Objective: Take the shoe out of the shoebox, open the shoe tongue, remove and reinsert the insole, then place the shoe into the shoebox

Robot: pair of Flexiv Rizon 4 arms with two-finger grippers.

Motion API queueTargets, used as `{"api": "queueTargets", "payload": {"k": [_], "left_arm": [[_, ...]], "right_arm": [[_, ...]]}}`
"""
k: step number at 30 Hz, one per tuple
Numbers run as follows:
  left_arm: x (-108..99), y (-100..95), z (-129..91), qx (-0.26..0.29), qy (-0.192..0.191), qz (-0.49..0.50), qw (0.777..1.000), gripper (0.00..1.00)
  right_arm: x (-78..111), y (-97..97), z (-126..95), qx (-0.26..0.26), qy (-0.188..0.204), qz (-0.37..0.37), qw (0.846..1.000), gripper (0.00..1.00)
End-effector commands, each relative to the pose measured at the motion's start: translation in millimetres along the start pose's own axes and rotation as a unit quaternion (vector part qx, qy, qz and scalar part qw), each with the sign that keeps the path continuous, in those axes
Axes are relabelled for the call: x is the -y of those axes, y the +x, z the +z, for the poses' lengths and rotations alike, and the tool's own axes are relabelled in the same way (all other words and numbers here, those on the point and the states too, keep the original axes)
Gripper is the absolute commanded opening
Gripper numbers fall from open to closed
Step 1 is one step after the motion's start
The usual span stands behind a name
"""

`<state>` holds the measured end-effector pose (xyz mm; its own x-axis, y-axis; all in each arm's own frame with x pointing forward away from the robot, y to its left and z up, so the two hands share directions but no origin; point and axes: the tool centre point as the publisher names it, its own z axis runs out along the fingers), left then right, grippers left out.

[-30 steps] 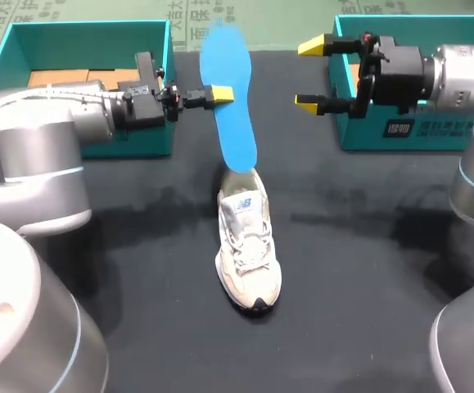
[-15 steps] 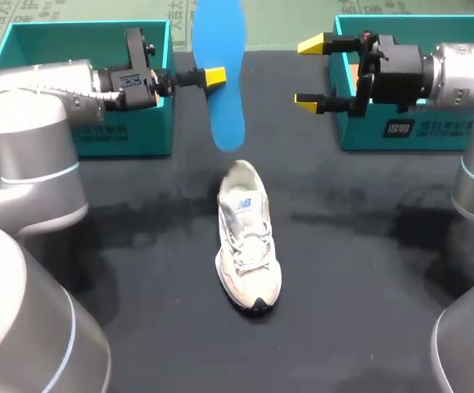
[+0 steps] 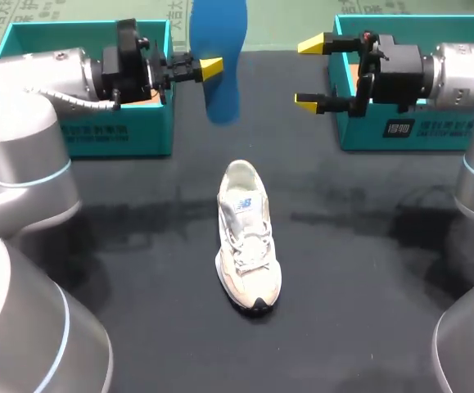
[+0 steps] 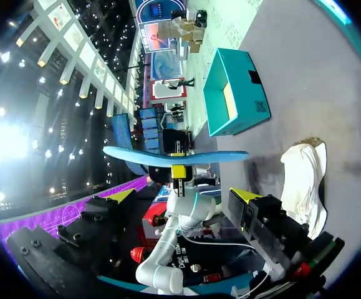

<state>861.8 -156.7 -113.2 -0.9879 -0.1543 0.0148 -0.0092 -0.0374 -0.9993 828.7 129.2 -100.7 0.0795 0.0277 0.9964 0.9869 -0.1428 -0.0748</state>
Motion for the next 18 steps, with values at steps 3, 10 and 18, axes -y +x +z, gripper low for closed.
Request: {"api": "queueTargets", "payload": {"k": [3, 10, 18], "left_arm": [[-2, -6.7, -2, -0.079, 0.007, 0.209, 0.975, 0.00], [3, 6.3, 4, -0.116, 0.007, 0.381, 0.917, 0.00], [0, 9.8, 3, -0.163, 0.010, 0.562, 0.811, 0.00]], "right_arm": [[-0.3, -0.3, 2, 0.002, -0.001, 0.001, 1.000, 1.00], [-0.3, -0.3, 2, 0.002, -0.001, 0.001, 1.000, 1.00], [-0.3, -0.3, 2, 0.002, -0.001, 0.001, 1.000, 1.00]]}}
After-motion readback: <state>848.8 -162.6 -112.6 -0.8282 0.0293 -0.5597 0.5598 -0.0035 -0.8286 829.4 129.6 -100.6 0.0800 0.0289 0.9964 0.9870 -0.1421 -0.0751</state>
